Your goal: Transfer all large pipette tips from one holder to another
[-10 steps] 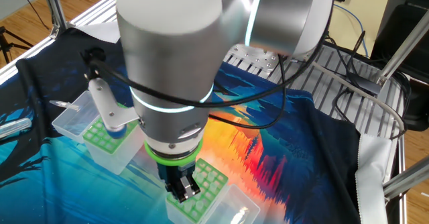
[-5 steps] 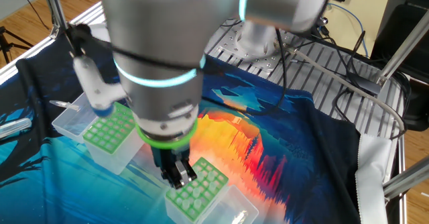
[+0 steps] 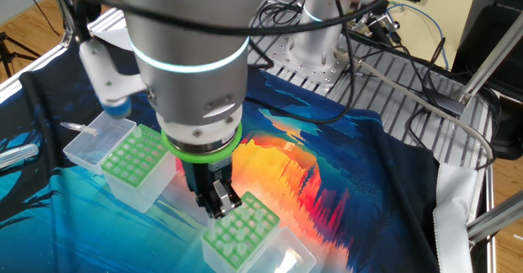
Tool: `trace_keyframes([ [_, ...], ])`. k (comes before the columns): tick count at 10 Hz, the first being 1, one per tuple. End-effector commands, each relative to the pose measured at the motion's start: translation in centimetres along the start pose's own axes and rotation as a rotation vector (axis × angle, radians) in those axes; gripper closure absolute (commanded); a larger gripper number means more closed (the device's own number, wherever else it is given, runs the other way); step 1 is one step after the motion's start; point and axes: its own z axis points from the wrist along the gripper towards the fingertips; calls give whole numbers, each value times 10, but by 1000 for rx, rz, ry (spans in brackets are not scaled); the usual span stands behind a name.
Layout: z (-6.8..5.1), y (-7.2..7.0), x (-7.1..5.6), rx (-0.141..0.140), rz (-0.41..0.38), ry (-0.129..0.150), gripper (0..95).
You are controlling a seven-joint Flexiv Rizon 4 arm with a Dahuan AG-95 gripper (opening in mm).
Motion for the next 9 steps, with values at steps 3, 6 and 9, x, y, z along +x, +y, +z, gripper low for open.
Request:
trace_keyframes([
  [3, -14, -7, -4, 17, -31, -11, 950],
  [6, -24, -12, -8, 12, -35, 1, 950],
  [9, -31, -18, -9, 16, -52, 8, 950],
])
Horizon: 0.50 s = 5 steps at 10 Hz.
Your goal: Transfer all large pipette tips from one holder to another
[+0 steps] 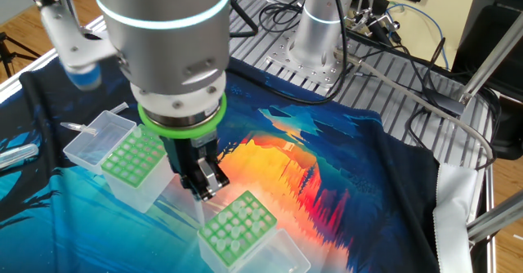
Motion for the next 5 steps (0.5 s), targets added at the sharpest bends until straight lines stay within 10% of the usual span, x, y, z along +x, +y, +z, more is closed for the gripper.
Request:
trace_keyframes([
  [1, -3, -3, 0, 2, -11, 3, 950],
  [5, -17, -20, -1, 101, -121, 0, 950],
])
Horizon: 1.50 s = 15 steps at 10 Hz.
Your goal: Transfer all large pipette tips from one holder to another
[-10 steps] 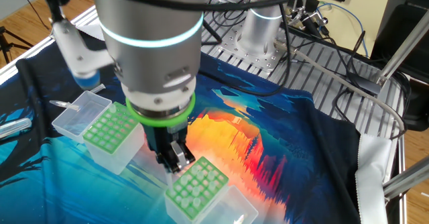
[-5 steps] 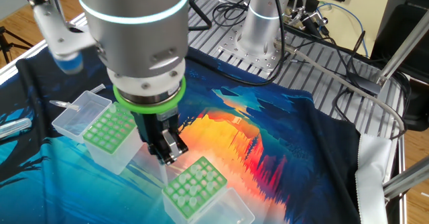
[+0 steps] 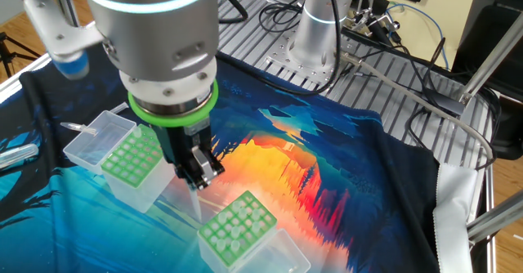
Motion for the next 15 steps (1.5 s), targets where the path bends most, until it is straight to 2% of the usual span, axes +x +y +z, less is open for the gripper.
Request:
trace_keyframes([
  [1, -5, -10, 1, 60, -63, -20, 950],
  [2, -7, -16, 0, 53, -86, -17, 950],
  [5, -9, -50, -8, 33, -144, -12, 950],
  [6, -7, -67, -10, 18, -160, -12, 950],
  [10, -6, -98, -6, -11, -203, -16, 950],
  [11, -5, -104, -6, -15, -209, -23, 950],
  [14, -2, -106, -9, -19, -223, -43, 950],
  [15, -2, -106, -9, -27, -213, -35, 950],
])
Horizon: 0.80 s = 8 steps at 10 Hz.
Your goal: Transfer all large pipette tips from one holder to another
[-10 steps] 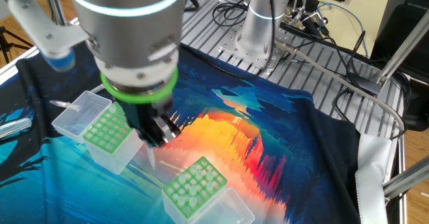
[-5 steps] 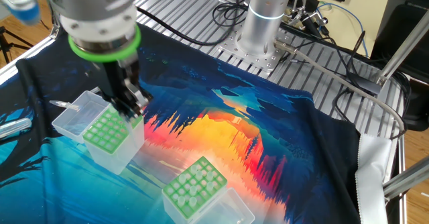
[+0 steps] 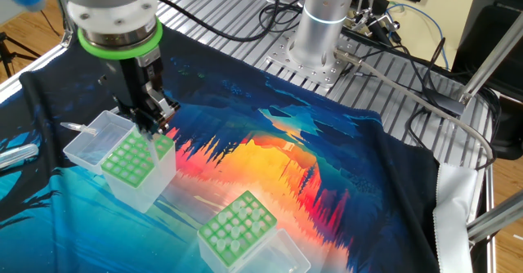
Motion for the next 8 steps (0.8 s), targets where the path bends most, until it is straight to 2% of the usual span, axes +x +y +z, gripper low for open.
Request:
trace_keyframes([
  [1, -1, 1, -3, -10, 15, 19, 950],
  [3, -1, 1, -3, 2, 44, 15, 950],
  [4, -1, 1, -3, 10, 77, 4, 950],
  [8, -1, 1, -3, 17, 162, -21, 950],
])
